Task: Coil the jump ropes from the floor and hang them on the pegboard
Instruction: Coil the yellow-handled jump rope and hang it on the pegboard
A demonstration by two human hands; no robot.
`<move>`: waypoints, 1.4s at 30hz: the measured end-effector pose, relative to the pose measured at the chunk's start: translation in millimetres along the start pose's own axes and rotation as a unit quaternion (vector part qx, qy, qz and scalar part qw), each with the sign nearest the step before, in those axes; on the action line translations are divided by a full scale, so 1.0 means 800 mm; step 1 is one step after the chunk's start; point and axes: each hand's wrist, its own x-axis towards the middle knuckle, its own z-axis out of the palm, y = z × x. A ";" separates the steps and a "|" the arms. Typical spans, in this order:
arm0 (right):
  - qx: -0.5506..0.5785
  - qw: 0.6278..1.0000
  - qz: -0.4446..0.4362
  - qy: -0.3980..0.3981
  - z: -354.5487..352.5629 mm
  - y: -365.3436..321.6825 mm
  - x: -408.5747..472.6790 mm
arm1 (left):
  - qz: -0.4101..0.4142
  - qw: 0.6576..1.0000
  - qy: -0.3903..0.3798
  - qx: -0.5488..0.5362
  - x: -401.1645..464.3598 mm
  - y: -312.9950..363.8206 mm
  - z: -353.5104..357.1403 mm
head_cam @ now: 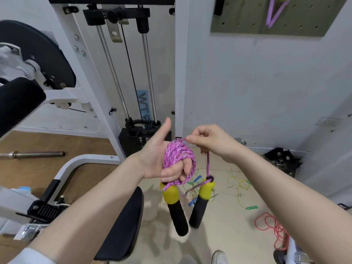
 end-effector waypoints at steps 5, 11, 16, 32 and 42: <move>0.004 0.995 0.033 -0.092 0.019 0.033 -0.007 | 0.188 0.973 0.084 -0.109 -0.006 0.007 0.002; -0.120 0.982 0.033 -0.142 0.024 0.030 -0.015 | 0.262 0.852 0.433 -0.134 0.002 0.010 -0.002; -0.284 0.942 -0.025 -0.174 0.024 0.011 -0.018 | 0.198 0.846 0.495 -0.013 0.004 -0.002 -0.007; -0.033 0.993 -0.018 -0.112 0.003 -0.022 -0.032 | 0.100 0.972 0.202 0.072 -0.009 -0.018 0.007; 0.009 0.976 0.014 -0.215 0.022 0.002 -0.034 | -0.035 0.974 0.144 0.169 -0.003 -0.012 0.013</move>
